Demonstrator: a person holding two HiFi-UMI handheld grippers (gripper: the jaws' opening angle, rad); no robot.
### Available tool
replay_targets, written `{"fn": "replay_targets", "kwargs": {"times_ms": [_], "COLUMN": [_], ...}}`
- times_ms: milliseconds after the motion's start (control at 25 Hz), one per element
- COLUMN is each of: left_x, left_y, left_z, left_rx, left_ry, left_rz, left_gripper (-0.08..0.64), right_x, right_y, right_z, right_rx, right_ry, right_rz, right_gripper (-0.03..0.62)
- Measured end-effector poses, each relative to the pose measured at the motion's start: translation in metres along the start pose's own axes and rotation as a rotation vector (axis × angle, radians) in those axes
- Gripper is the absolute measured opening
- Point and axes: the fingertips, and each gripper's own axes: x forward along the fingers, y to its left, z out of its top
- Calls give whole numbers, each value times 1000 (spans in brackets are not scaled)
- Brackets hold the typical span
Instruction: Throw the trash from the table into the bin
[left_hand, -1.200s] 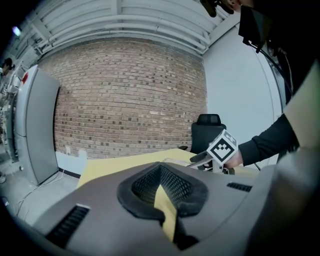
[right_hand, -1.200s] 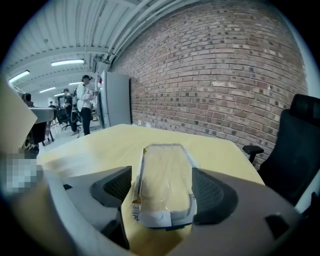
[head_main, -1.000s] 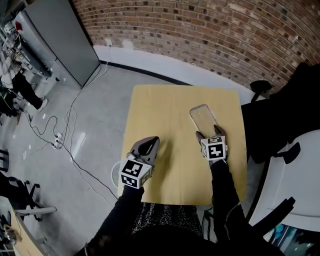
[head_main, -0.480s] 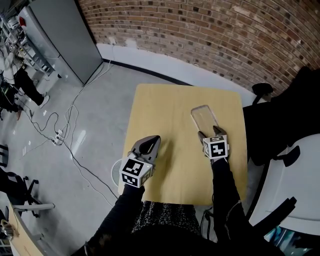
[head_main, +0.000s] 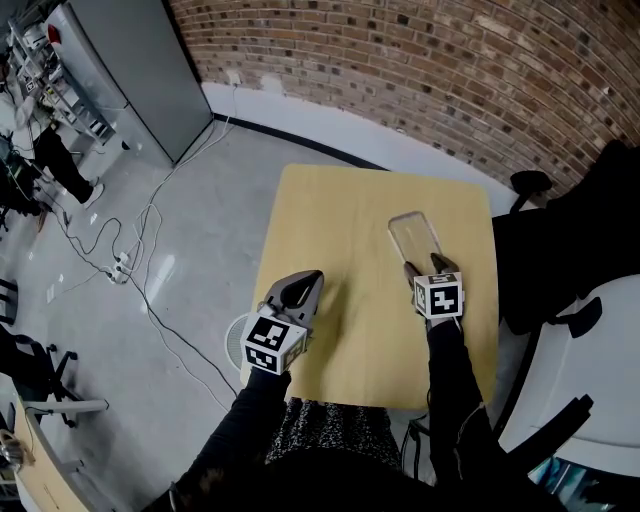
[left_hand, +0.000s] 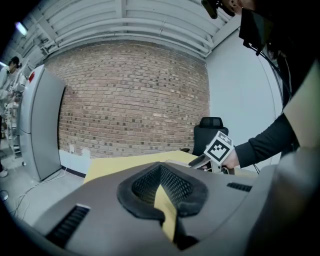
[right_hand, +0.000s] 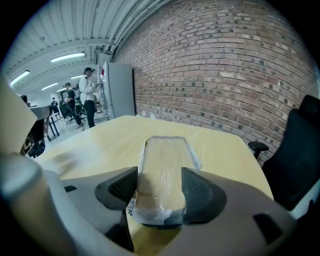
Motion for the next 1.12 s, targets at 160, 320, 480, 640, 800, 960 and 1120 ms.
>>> {"fn": "replay_targets", "kwargs": {"times_ms": [160,320,480,640,800,960,1120], "left_x": [-7,-17,-32,-55,-80,-115,-154], "left_y": [8,16,28,48,67,88,112], "left_z": [0,-2,-1,0,-1,-11,-18], "left_rx": [-3,-13,-22,-29,-39,-53,-67], "left_ry": [-6,-13,-24,-42,-58,-55,-63], "left_rz": [18,41,68,113,145,168,193], "left_gripper": [5,5,6,5,5,5,5], "right_x": [-5,-11,-16,-17,-17,-15,-19], "right_y": [7,22,38,69,104,149,200], "right_z": [1,9,29,48,61,74,85], "right_rx": [5,-9,-32,-59,-73,-87,-93], "right_ry": [-18,-40,-71,-114,-134,-143,-161], "right_rz": [7,23,39,55,72,92,111], "right_gripper": [288,288,288,288,288,290,290]}}
